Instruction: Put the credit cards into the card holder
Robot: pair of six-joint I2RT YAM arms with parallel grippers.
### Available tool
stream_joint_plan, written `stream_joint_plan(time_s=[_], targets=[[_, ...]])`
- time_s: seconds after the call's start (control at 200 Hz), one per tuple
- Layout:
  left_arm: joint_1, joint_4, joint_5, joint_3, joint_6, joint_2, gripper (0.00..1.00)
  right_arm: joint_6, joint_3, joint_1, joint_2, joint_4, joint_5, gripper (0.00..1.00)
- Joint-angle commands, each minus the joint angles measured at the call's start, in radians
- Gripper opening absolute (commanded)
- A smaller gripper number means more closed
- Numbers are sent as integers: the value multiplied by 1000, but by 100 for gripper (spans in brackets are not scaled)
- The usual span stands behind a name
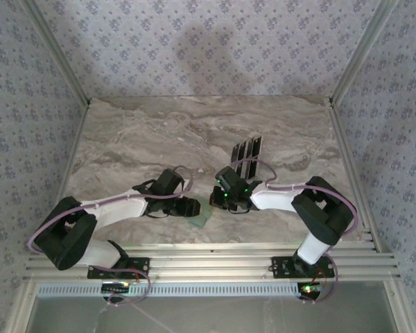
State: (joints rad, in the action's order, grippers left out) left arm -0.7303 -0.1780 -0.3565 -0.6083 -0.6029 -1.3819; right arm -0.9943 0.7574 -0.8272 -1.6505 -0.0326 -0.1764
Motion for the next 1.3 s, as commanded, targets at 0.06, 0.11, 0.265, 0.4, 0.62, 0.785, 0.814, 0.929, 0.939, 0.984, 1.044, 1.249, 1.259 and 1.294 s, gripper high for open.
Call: stream_joint_plan(time_s=[0.06,0.11,0.265,0.4,0.62,0.785,0.814,0.929,0.939,0.984,1.044,1.249,1.259,1.294], targets=[[4,47,-61,20,-10,-9,50,18,14,-4,-26,8,-3,0],[4,60,-69,26,-15,-9,50,19,14,-3,-29,7,-5,0],[4,43,-32,36,-19,-3,61,18,11,-4,-32,6,-6,0],[6,40,-22,43,-14,-8,64,19,11,-3,-34,4,-7,0],[6,98,-65,51,-22,-27,55,19,13,-4,-39,-1,-13,0],[6,146,-93,51,-31,-21,35,20,16,-3,-40,-2,-20,0],[6,151,-96,52,-32,-18,30,20,16,-4,-40,-3,-21,0],[6,157,-95,58,-34,0,8,21,20,-5,-38,-5,-31,0],[5,158,-95,58,-34,3,6,21,20,-5,-36,-4,-33,0],[5,158,-92,59,-36,13,0,21,23,-7,-31,-3,-36,0],[5,153,-82,58,-41,29,0,26,33,-10,-20,6,-42,0],[5,131,23,71,-72,160,0,61,105,-49,96,152,35,47],[6,129,29,73,-73,168,0,62,108,-52,103,161,43,49],[6,127,49,76,-76,199,0,66,121,-59,127,197,70,54]])
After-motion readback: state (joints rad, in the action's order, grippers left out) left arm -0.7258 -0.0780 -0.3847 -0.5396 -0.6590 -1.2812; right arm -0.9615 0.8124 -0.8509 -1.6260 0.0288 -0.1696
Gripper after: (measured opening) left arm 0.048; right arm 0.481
